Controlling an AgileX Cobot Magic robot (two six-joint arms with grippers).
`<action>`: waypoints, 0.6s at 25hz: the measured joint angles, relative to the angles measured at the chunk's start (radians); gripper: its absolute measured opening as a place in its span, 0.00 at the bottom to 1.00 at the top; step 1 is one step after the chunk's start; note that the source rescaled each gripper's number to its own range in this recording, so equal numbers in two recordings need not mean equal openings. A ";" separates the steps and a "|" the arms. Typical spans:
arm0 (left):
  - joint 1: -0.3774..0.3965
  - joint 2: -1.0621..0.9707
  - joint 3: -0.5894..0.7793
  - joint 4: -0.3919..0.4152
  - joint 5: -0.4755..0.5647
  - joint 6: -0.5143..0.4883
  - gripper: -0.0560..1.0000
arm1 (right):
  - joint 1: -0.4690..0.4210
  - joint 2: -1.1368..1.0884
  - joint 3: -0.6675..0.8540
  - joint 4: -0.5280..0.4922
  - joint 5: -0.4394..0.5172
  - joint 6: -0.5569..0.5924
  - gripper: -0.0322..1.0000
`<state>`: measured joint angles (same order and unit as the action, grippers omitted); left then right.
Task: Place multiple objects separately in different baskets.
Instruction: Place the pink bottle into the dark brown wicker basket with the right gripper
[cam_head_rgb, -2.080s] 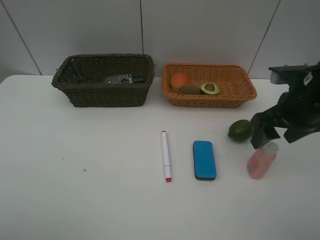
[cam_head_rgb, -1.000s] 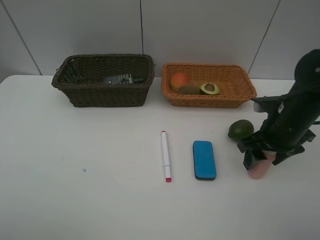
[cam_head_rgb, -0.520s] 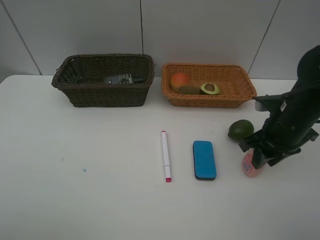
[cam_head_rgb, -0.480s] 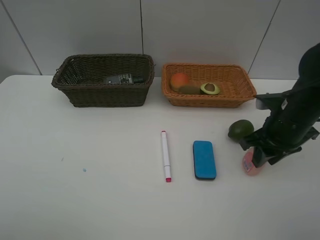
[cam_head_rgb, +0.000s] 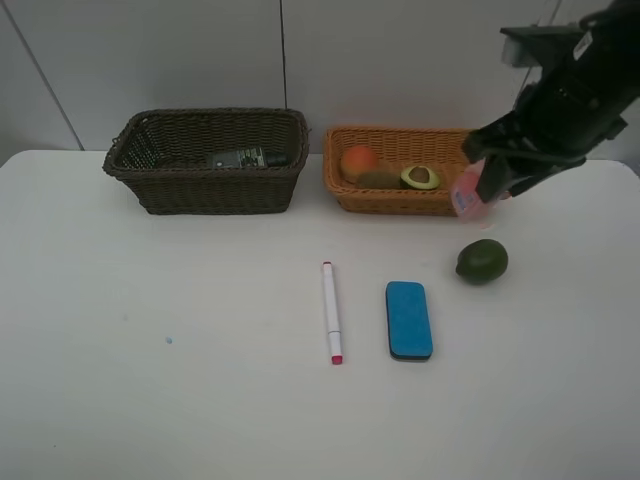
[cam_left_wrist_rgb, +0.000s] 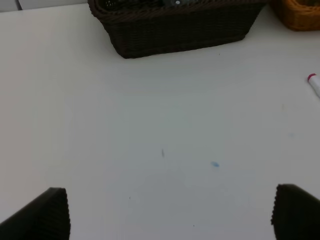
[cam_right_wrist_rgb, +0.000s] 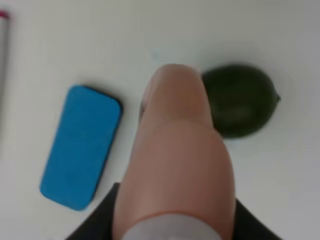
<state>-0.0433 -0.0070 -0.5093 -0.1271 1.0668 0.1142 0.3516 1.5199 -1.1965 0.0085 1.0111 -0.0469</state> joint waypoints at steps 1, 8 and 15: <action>0.000 0.000 0.000 0.000 0.000 0.000 1.00 | 0.030 0.018 -0.039 0.003 -0.006 -0.006 0.30; 0.000 0.000 0.000 0.000 0.000 0.000 1.00 | 0.202 0.261 -0.342 0.012 -0.023 -0.029 0.30; 0.000 0.000 0.000 0.000 0.000 0.000 1.00 | 0.273 0.569 -0.734 0.022 -0.020 -0.069 0.30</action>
<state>-0.0433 -0.0070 -0.5093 -0.1271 1.0668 0.1142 0.6241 2.0887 -1.9304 0.0302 0.9914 -0.1157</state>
